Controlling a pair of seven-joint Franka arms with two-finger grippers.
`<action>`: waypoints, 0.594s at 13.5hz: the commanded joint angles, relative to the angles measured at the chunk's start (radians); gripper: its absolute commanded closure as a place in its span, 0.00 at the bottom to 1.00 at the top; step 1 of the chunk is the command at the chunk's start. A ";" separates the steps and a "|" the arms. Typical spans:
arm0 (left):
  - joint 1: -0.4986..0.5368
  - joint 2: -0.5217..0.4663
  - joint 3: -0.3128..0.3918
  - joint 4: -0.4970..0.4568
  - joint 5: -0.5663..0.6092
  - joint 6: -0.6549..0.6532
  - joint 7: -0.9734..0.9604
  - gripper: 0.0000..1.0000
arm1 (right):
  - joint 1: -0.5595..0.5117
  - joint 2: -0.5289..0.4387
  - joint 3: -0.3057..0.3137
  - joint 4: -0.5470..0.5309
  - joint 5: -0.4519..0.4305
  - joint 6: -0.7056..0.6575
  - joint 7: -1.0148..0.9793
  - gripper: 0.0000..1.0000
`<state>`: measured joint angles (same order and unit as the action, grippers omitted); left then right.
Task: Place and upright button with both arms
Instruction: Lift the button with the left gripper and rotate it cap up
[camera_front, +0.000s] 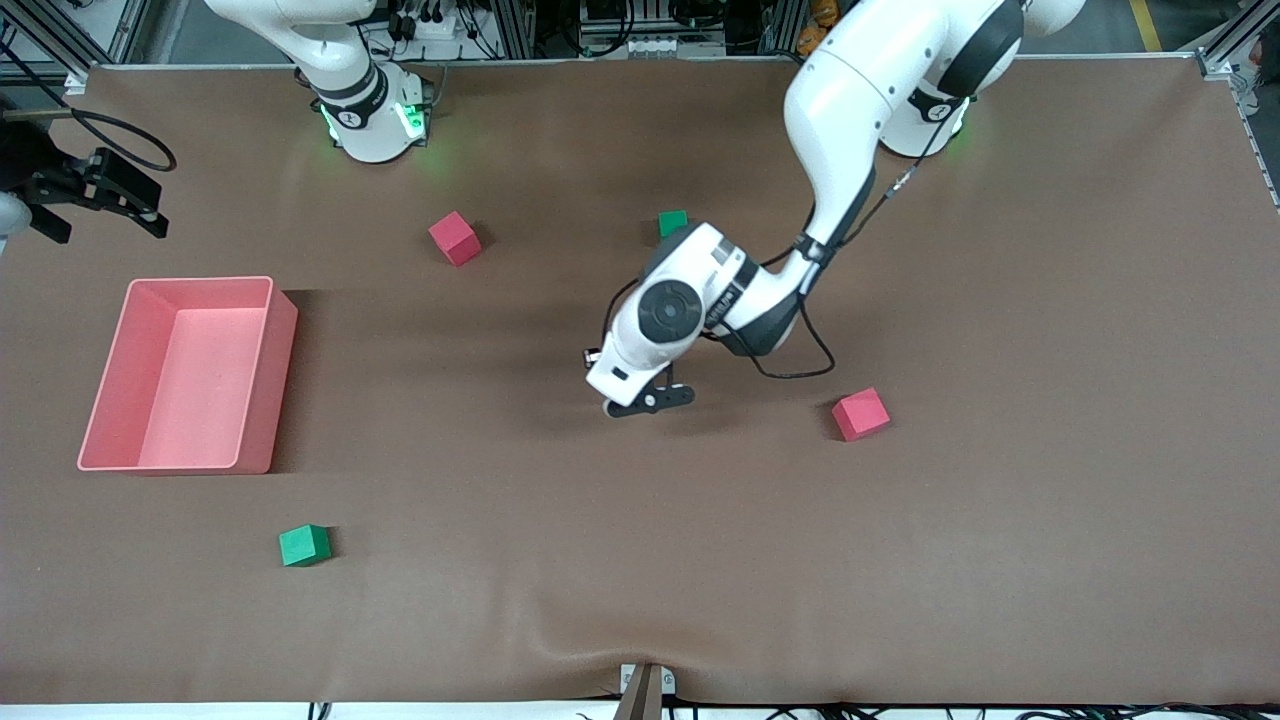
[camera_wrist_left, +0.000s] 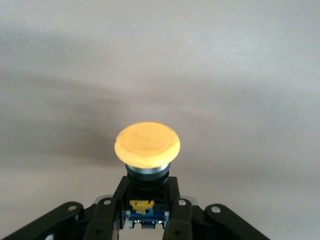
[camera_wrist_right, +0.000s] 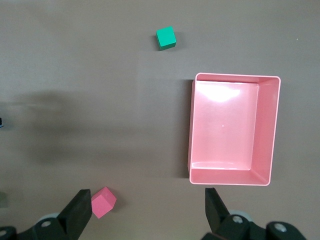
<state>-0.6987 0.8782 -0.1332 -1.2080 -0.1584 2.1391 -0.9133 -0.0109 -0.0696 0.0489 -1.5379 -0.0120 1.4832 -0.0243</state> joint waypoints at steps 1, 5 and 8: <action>-0.080 -0.025 0.050 -0.016 0.133 0.057 -0.106 1.00 | -0.017 -0.007 0.011 0.008 0.001 -0.015 -0.005 0.00; -0.198 -0.024 0.087 -0.018 0.411 0.151 -0.341 1.00 | -0.012 -0.007 0.011 0.007 0.006 -0.014 -0.002 0.00; -0.274 -0.013 0.130 -0.018 0.662 0.166 -0.568 1.00 | -0.014 -0.007 0.012 0.007 0.007 -0.012 -0.002 0.00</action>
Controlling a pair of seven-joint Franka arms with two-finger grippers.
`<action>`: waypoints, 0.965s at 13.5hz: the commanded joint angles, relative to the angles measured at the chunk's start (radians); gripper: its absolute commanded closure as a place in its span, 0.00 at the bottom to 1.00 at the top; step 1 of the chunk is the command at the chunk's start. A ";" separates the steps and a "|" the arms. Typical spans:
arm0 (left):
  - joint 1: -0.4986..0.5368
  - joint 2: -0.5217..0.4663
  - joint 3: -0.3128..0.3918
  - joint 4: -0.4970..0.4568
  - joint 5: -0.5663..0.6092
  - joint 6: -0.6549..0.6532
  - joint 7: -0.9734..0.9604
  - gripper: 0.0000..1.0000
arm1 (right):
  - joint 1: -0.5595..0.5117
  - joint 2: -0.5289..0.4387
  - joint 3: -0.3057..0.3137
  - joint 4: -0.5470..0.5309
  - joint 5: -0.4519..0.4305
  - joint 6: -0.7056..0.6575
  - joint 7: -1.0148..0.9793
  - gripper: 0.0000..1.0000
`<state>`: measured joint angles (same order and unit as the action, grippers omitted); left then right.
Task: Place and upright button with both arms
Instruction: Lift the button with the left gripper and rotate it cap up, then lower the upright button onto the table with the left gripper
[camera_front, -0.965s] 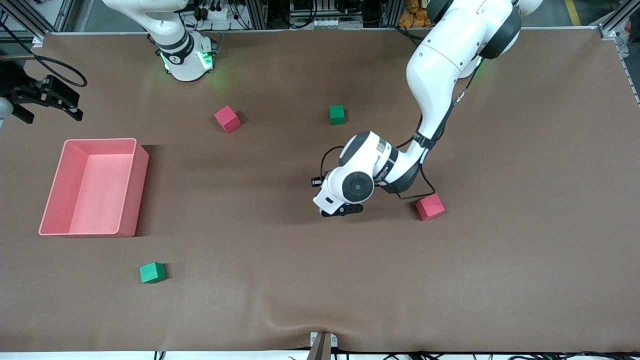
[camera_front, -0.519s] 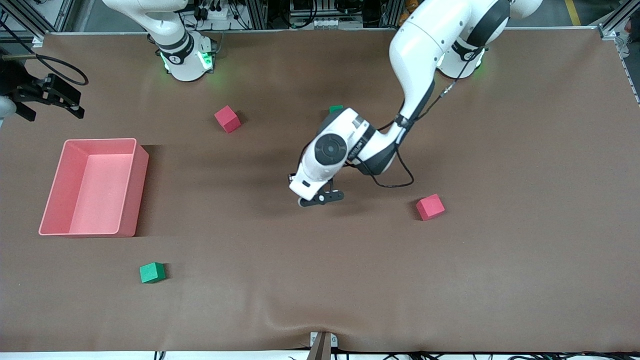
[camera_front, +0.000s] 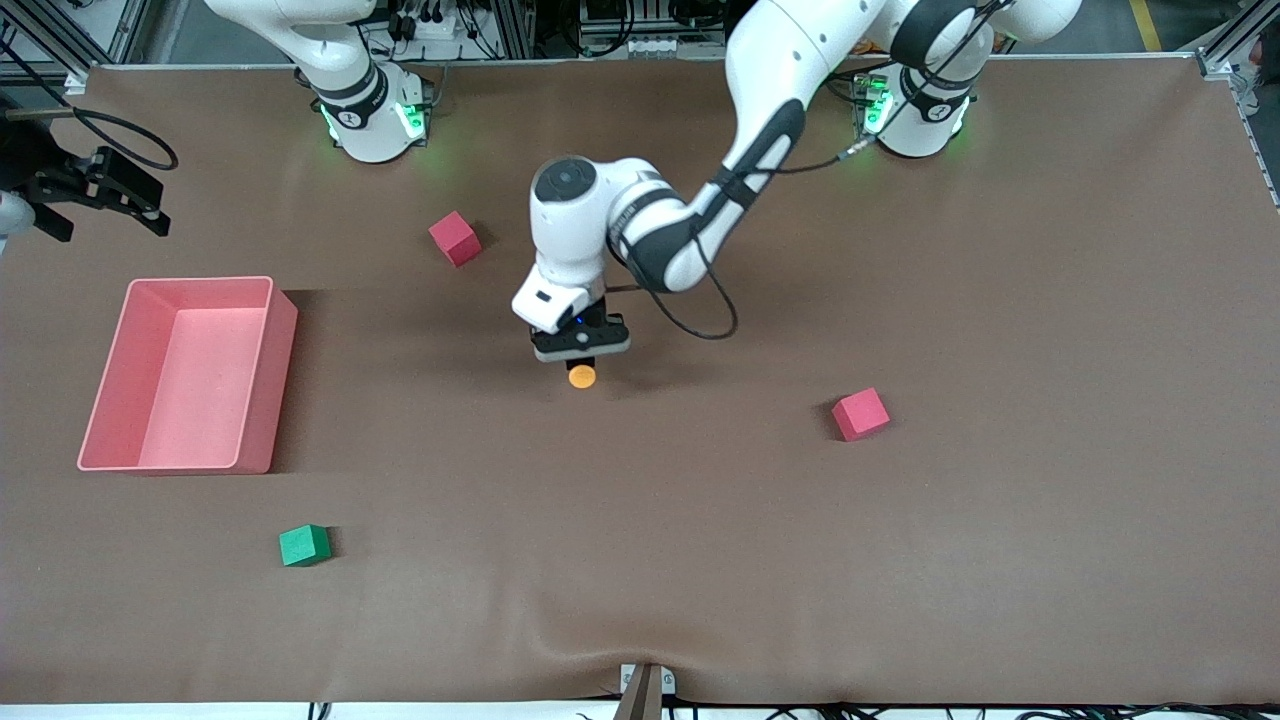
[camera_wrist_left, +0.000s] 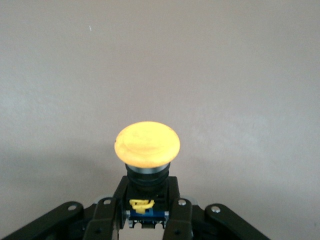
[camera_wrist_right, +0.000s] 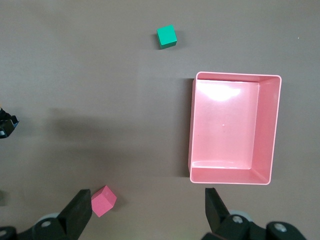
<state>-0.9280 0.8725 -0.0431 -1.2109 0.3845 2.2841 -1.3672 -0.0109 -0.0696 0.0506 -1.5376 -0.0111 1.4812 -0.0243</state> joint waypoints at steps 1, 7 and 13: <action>-0.061 -0.006 0.045 -0.018 0.205 0.021 -0.183 1.00 | -0.014 -0.007 0.011 0.007 0.007 -0.012 -0.002 0.00; -0.106 0.048 0.040 -0.048 0.776 0.020 -0.627 1.00 | -0.015 -0.009 0.009 0.007 0.007 -0.012 -0.002 0.00; -0.100 0.128 0.042 -0.058 1.112 0.020 -0.959 1.00 | -0.015 -0.009 0.009 0.004 0.023 -0.013 -0.003 0.00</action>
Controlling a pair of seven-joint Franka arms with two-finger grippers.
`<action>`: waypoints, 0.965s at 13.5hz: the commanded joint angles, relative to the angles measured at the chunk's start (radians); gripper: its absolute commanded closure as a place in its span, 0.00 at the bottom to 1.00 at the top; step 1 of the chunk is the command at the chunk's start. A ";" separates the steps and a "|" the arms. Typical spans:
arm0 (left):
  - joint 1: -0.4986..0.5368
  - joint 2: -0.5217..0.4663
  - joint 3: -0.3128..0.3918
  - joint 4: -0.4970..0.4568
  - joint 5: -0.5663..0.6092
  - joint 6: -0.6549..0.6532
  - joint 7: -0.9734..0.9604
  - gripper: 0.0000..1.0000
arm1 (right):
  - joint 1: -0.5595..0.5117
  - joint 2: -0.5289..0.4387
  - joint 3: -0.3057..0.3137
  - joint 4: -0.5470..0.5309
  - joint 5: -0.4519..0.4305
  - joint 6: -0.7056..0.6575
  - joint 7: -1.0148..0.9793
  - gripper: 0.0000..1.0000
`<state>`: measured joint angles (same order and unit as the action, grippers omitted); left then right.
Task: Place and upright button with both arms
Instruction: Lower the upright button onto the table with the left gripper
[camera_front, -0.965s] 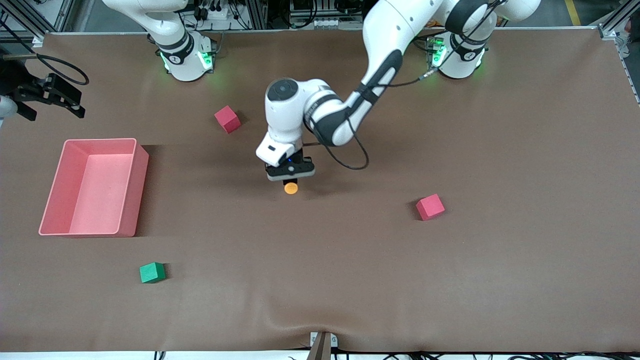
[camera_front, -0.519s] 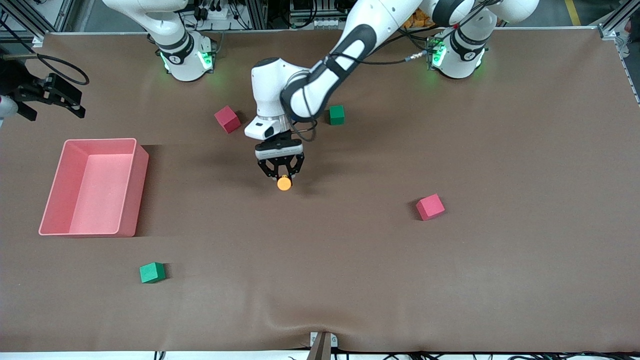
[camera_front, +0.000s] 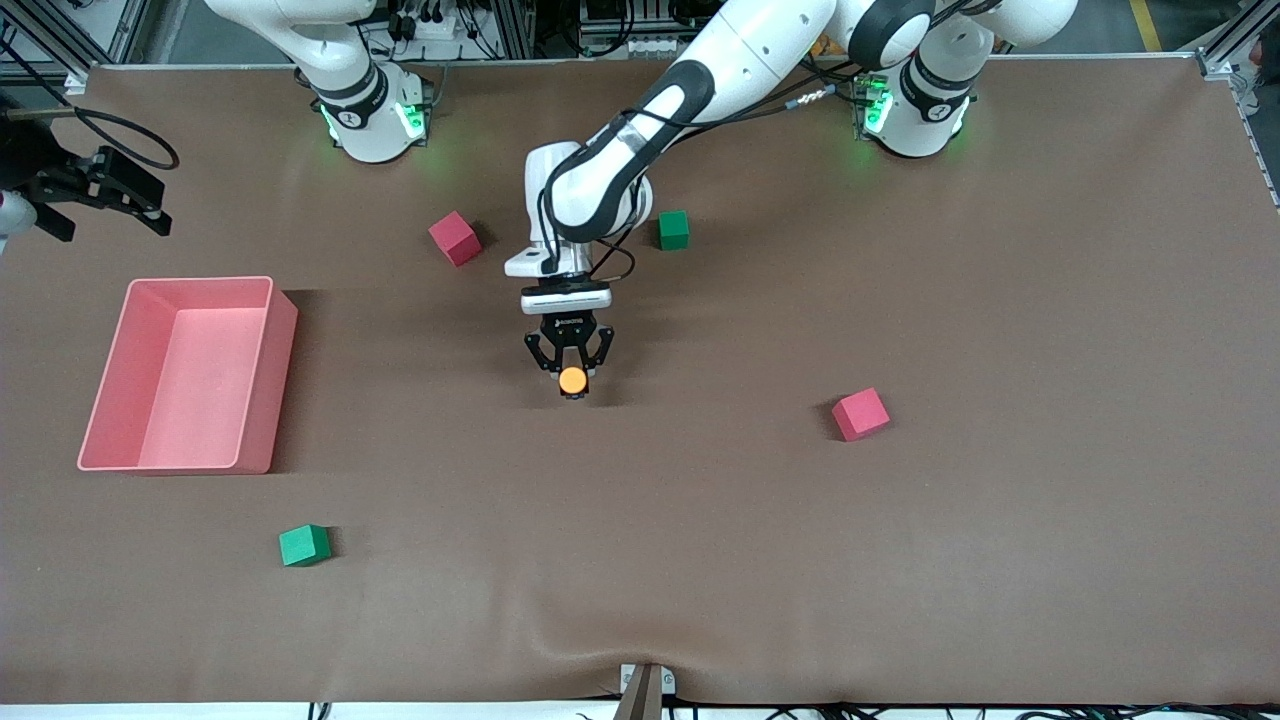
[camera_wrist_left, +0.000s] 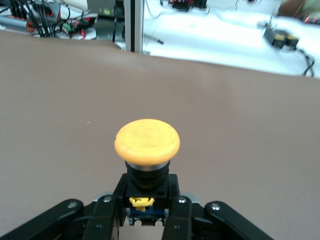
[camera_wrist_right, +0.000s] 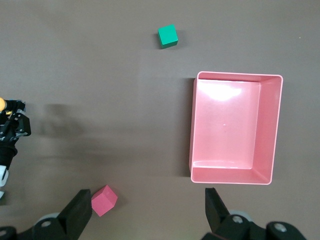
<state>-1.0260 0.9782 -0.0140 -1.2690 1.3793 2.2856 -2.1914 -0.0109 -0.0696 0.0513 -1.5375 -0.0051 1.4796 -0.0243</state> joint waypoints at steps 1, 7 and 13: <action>-0.002 0.034 0.011 -0.004 0.157 0.018 -0.174 1.00 | -0.015 -0.010 0.008 0.005 0.017 -0.012 -0.003 0.00; -0.005 0.096 0.012 -0.009 0.230 0.017 -0.177 1.00 | -0.015 -0.010 0.008 0.004 0.017 -0.012 -0.003 0.00; -0.006 0.122 0.011 -0.012 0.233 0.015 -0.182 0.68 | -0.015 -0.010 0.008 0.002 0.019 -0.012 -0.003 0.00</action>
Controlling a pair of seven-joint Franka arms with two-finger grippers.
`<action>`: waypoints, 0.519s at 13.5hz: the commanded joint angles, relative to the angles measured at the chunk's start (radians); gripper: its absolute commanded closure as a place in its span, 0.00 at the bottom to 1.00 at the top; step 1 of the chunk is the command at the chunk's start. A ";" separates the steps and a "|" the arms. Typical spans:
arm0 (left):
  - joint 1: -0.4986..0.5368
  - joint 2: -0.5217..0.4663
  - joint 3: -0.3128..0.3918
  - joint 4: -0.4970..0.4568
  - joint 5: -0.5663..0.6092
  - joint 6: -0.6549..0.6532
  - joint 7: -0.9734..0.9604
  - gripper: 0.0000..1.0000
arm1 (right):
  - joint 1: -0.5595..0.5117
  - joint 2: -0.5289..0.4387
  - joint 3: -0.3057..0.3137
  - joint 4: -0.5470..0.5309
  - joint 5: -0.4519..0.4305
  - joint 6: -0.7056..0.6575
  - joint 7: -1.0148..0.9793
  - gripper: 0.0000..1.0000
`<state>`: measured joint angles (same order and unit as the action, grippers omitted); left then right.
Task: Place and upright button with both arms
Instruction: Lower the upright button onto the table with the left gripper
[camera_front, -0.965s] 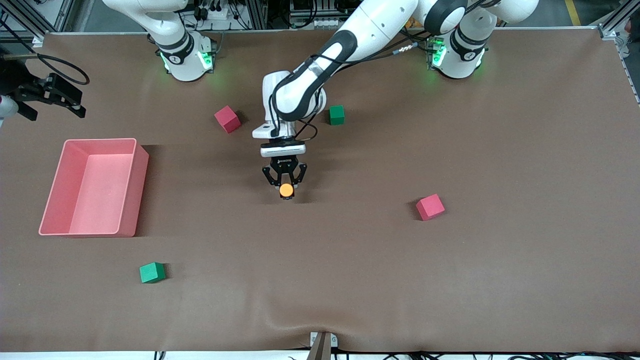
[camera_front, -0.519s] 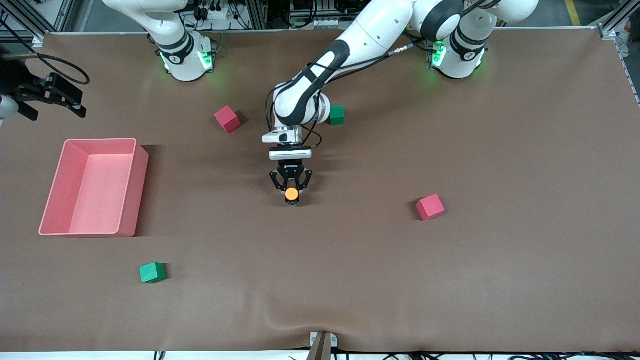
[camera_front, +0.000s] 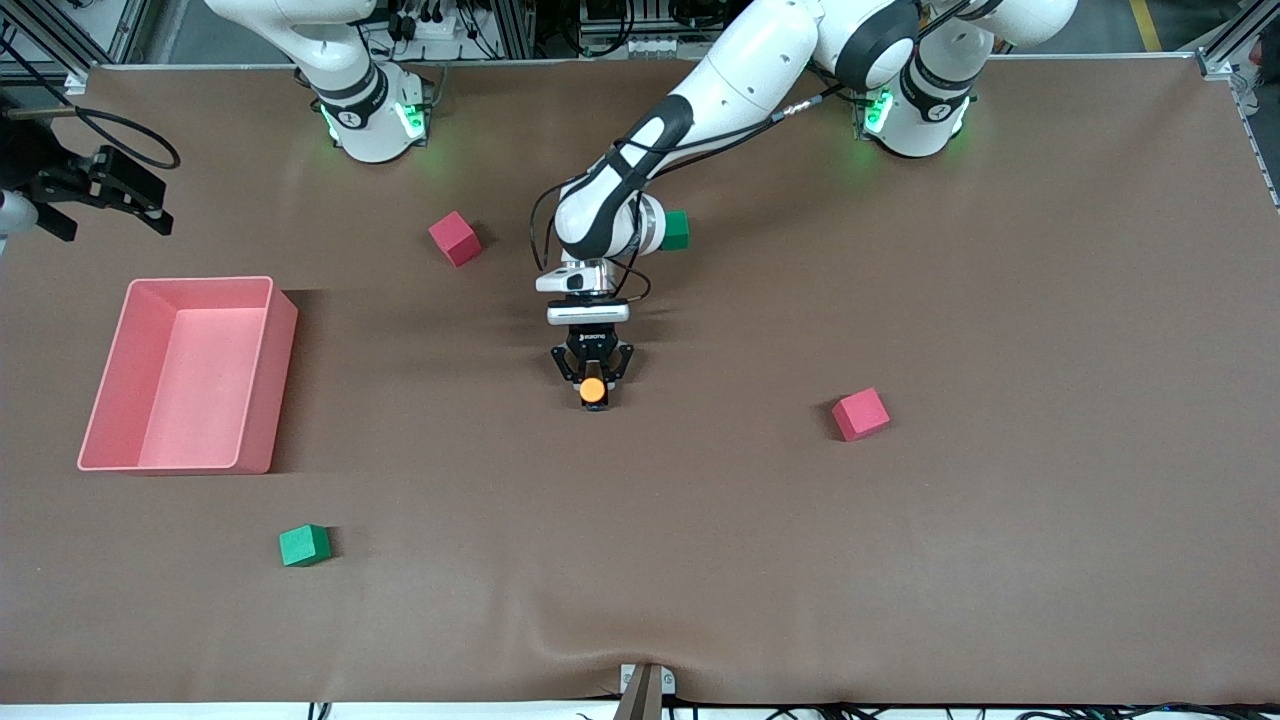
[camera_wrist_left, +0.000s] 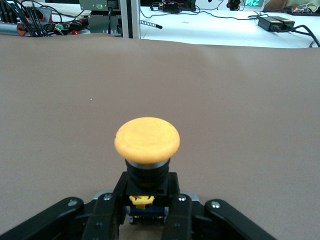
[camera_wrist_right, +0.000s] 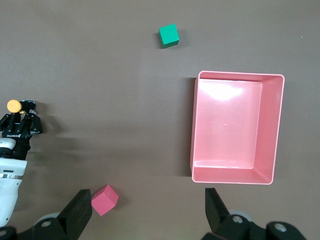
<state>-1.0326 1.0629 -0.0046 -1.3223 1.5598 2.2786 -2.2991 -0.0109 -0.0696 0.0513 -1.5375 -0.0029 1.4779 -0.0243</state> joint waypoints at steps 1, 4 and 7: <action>-0.001 0.037 0.002 0.041 0.046 0.022 -0.079 0.25 | -0.015 -0.010 0.008 0.002 0.017 -0.010 -0.002 0.00; -0.003 0.023 -0.021 0.022 0.020 0.021 -0.076 0.00 | -0.017 -0.010 0.008 0.004 0.017 -0.010 -0.002 0.00; -0.024 -0.004 -0.046 0.009 -0.114 0.015 -0.069 0.00 | -0.018 -0.010 0.008 0.002 0.017 -0.010 -0.002 0.00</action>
<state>-1.0409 1.0627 -0.0417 -1.3211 1.4900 2.2763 -2.3082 -0.0109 -0.0696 0.0513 -1.5375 -0.0028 1.4779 -0.0243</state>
